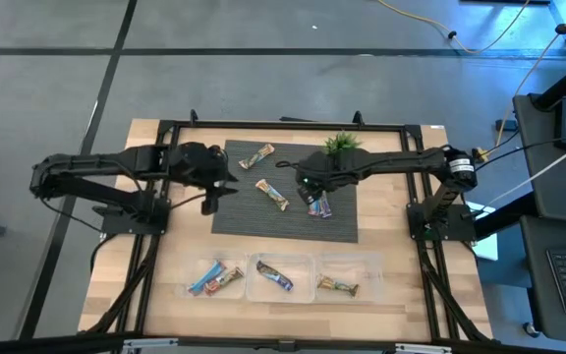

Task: Pick and place Granola Bars by type
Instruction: Put the blue granola bar into the middle transparent bin

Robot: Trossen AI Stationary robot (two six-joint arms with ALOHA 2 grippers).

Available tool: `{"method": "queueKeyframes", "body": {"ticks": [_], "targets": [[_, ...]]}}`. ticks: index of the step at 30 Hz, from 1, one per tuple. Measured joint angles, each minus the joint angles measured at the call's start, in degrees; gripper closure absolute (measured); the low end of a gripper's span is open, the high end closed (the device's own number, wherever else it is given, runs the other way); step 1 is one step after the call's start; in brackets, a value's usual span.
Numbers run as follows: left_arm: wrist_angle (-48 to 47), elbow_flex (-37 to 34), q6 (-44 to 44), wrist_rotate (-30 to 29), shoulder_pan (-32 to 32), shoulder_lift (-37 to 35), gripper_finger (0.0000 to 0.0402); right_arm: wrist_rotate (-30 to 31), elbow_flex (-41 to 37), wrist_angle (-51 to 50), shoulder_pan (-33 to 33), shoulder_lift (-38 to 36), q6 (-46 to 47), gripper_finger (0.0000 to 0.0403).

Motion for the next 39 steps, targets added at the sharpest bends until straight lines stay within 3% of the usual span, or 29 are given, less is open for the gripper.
{"method": "queueKeyframes", "body": {"ticks": [6,11,16,28,39], "targets": [[13.6,-9.9,-1.1,4.5,4.0,-1.8,0.0263,-0.1,-6.2,1.2,-0.2,0.0,6.6,0.0146],[22.3,-15.3,-2.2,8.3,5.5,-1.8,0.0264,-2.8,-12.0,9.6,-0.2,0.0,6.4,0.0168],[29.7,-19.0,-4.1,8.3,5.6,-3.2,0.0267,-4.0,-16.9,16.8,-0.1,0.0,6.3,0.0186],[32.1,-20.9,-4.2,8.2,5.7,-6.2,0.0268,-4.0,-22.7,23.4,-0.2,0.0,6.5,0.0228],[31.9,-20.9,-4.1,8.1,5.7,-6.2,0.0268,-6.3,-23.0,25.1,-0.4,0.0,6.6,0.0282]]}}
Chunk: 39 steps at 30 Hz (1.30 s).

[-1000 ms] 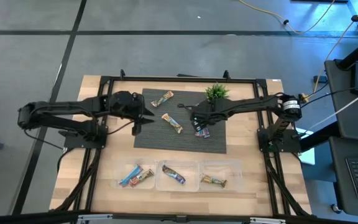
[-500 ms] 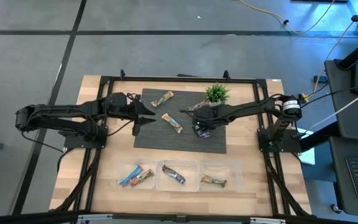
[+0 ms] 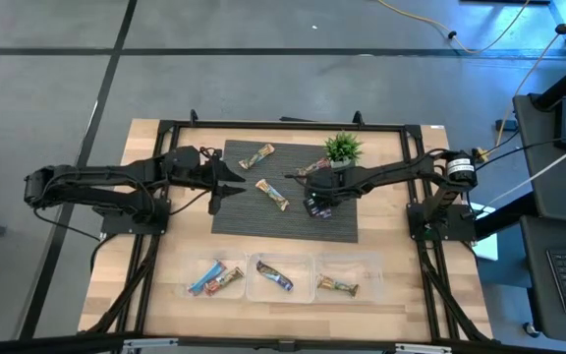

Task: Pick and place Granola Bars by type
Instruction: Put the blue granola bar into the middle transparent bin

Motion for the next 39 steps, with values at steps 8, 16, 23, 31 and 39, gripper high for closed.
{"method": "queueKeyframes", "body": {"ticks": [8,16,23,31,39], "targets": [[0.0,0.0,0.0,0.0,0.0,0.0,0.0266,-0.8,0.0,0.0,-0.1,0.0,-0.1,0.0346],[0.0,0.0,0.0,0.0,0.0,0.0,0.0269,-0.7,0.8,-2.0,-0.1,-0.3,-3.0,0.0397],[0.0,0.0,0.0,0.0,0.0,0.0,0.0269,-0.3,9.6,-10.5,0.3,-0.6,-8.2,0.0385],[0.0,0.0,0.0,0.0,0.0,0.0,0.0269,-0.5,22.1,-9.9,6.4,-0.6,-24.8,0.0395],[-0.1,0.0,0.0,-0.1,0.0,0.0,0.0269,-0.9,26.5,-2.0,18.0,-0.6,-31.4,0.0391]]}}
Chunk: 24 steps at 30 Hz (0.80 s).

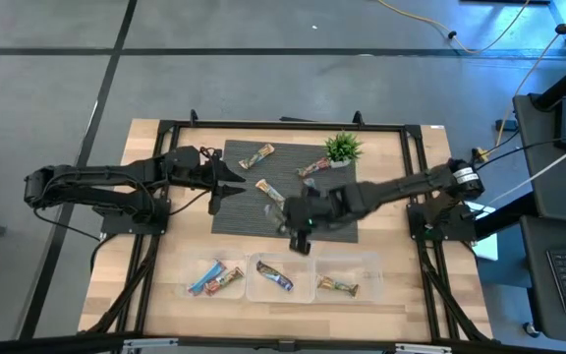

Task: Pick and place Granola Bars by type
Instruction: Put the blue granola bar into the middle transparent bin, then put the red granola bar into the left transparent bin

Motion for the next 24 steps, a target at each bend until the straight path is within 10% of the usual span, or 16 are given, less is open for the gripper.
{"method": "queueKeyframes", "body": {"ticks": [24], "targets": [[-0.4,0.0,-7.5,0.0,-0.2,0.0,0.027,0.2,-0.3,6.8,13.5,13.5,1.2,0.0371]]}}
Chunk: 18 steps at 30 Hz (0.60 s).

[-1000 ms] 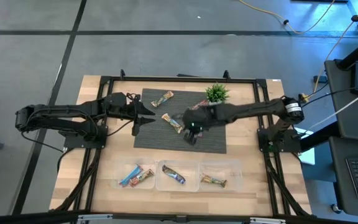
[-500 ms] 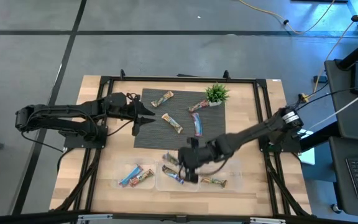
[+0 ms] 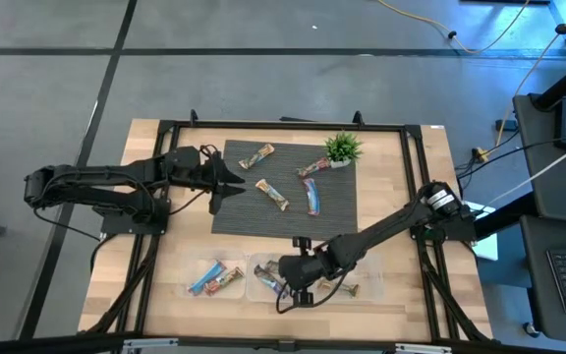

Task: Pick and place Granola Bars by type
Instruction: Put the red granola bar into the left transparent bin

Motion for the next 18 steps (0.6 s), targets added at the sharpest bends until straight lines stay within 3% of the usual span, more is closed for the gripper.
{"method": "queueKeyframes", "body": {"ticks": [6,10,14,18], "targets": [[1.7,0.0,0.0,0.1,0.0,0.0,0.027,0.0,3.4,-3.7,0.0,-1.4,1.3,0.0371],[4.3,0.0,0.0,0.1,0.0,0.0,0.027,0.7,9.1,-15.8,0.0,-1.9,-1.3,0.037],[5.6,0.0,0.0,0.1,0.0,0.0,0.027,9.5,13.9,-27.5,0.2,-2.5,2.1,0.037],[5.1,0.0,-0.1,0.1,0.0,0.0,0.027,14.8,13.5,-31.3,0.5,-5.8,0.0,0.037]]}}
